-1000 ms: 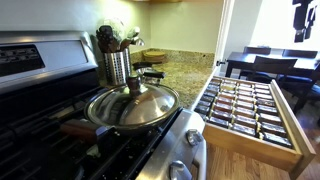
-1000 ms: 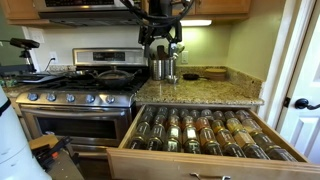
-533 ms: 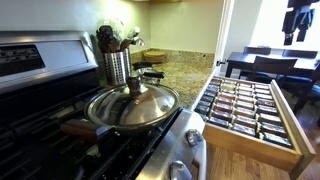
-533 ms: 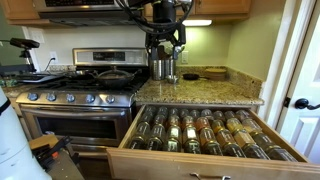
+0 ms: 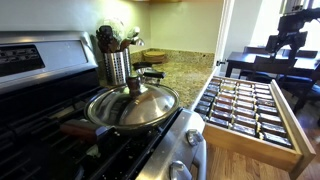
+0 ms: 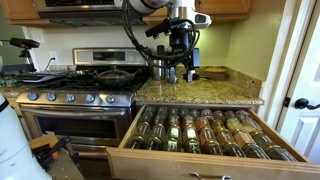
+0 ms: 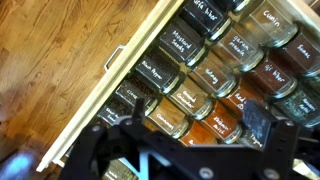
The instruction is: Close the top drawer
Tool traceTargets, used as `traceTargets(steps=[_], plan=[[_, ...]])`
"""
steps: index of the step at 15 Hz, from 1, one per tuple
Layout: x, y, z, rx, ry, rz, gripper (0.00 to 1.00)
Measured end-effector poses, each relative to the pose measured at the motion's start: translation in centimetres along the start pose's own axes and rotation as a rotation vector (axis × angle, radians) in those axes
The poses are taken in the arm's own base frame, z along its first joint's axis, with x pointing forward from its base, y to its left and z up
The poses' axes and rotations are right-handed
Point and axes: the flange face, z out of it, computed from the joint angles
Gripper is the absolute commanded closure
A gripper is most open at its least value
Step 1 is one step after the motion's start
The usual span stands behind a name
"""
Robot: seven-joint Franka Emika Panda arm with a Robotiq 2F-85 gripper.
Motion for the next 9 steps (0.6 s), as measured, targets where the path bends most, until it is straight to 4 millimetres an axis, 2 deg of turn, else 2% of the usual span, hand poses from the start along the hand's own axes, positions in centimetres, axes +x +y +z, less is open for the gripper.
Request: traceTargets(steps=[2, 4, 9], plan=[[0.7, 0.3, 2.3, -0.005, -0.022, 0.051, 0.0], [1.0, 0.2, 3.8, -0.01, -0.043, 0.071, 0.0], [1.1, 0.2, 3.9, -0.011, -0.041, 0.078, 0.0]])
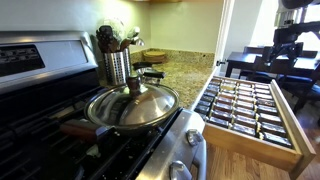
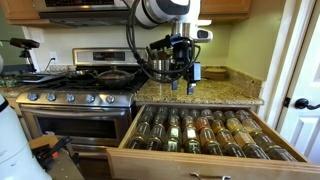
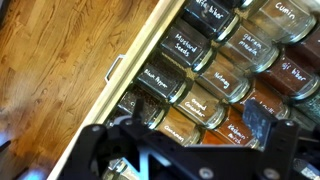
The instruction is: Close the top drawer
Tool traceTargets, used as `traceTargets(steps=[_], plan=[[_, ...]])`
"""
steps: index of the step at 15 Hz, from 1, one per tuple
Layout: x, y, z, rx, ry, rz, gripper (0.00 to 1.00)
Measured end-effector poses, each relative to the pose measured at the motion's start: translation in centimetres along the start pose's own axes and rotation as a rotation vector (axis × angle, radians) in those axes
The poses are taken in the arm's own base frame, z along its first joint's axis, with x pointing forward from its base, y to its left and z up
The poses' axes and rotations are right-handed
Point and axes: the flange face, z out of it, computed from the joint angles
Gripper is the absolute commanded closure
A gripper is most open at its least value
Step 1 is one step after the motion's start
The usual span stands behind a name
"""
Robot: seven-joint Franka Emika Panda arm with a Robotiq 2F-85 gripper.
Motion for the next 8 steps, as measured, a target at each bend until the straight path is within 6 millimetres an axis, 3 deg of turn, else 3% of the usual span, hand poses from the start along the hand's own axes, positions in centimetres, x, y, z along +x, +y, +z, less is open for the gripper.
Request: traceTargets(steps=[4, 8], plan=[[0.4, -0.3, 1.6, 0.022, 0.048, 0.128, 0.0], [-0.9, 0.0, 7.0, 0.022, 0.048, 0.272, 0.0]])
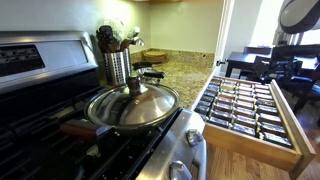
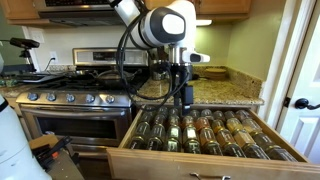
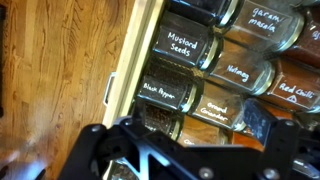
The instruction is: Close the top drawer
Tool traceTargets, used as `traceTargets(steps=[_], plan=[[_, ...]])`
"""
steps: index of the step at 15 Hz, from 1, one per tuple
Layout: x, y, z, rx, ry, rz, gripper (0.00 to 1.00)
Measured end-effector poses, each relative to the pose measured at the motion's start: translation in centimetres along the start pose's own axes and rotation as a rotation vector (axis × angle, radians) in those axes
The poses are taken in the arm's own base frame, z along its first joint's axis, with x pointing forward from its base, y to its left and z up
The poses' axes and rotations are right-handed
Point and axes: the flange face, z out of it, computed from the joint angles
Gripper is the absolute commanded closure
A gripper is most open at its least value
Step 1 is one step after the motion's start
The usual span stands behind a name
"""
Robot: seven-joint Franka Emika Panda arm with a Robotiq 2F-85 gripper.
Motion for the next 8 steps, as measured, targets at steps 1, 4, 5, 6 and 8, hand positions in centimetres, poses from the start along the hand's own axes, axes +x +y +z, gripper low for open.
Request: traceTargets(steps=[1, 4, 5, 6, 8], plan=[[-0.4, 0.4, 1.2, -0.007, -0.003, 0.03, 0.0], [-1.4, 1.8, 4.2, -0.023, -0.007, 0.106, 0.0], [-1.6, 2.3, 5.0, -0.025, -0.006, 0.126, 0.0], [-1.9, 2.9, 5.6, -0.024, -0.002, 0.144, 0.0], [-2.4, 4.0, 6.8, -0.023, 0.008, 0.172, 0.0]])
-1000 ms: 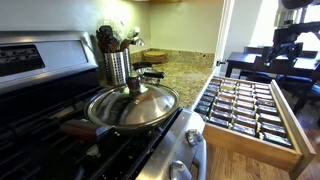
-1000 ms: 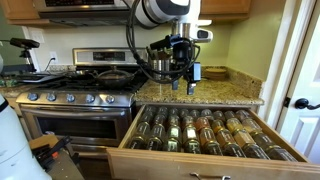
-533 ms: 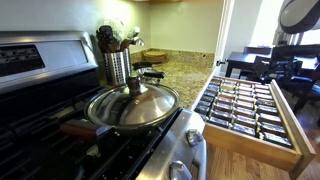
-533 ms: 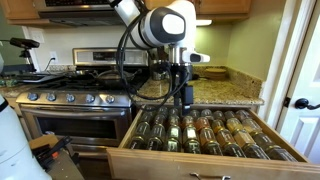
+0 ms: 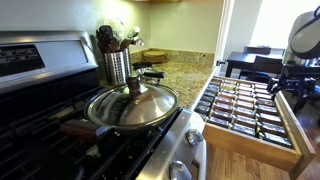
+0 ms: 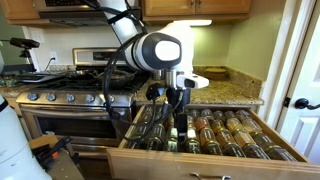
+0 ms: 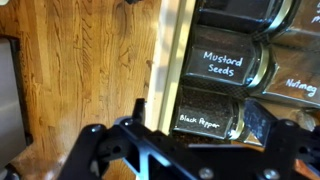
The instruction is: Close the top drawer
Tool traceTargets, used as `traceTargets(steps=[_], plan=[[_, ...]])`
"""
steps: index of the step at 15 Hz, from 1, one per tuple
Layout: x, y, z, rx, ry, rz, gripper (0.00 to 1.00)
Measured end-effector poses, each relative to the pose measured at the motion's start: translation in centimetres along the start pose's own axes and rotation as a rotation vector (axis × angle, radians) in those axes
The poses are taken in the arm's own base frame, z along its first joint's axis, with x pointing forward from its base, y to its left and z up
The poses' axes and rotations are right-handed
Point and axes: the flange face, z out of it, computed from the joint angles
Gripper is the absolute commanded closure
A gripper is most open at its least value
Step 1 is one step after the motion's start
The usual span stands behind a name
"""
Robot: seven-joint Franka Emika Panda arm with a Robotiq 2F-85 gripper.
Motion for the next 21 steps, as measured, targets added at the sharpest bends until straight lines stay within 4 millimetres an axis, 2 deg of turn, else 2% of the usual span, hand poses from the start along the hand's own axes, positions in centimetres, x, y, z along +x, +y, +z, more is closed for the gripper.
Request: traceTargets(steps=[4, 6, 9, 17, 21], plan=[[-0.8, 2.1, 1.6, -0.009, 0.011, 0.022, 0.0], [-0.9, 2.5, 2.1, 0.001, 0.028, 0.028, 0.0], [-1.2, 2.5, 2.8, 0.013, 0.043, 0.031, 0.0], [-1.0, 2.4, 3.1, 0.036, 0.052, 0.058, 0.0], [-1.0, 2.3, 4.8, 0.061, 0.056, 0.119, 0.0]])
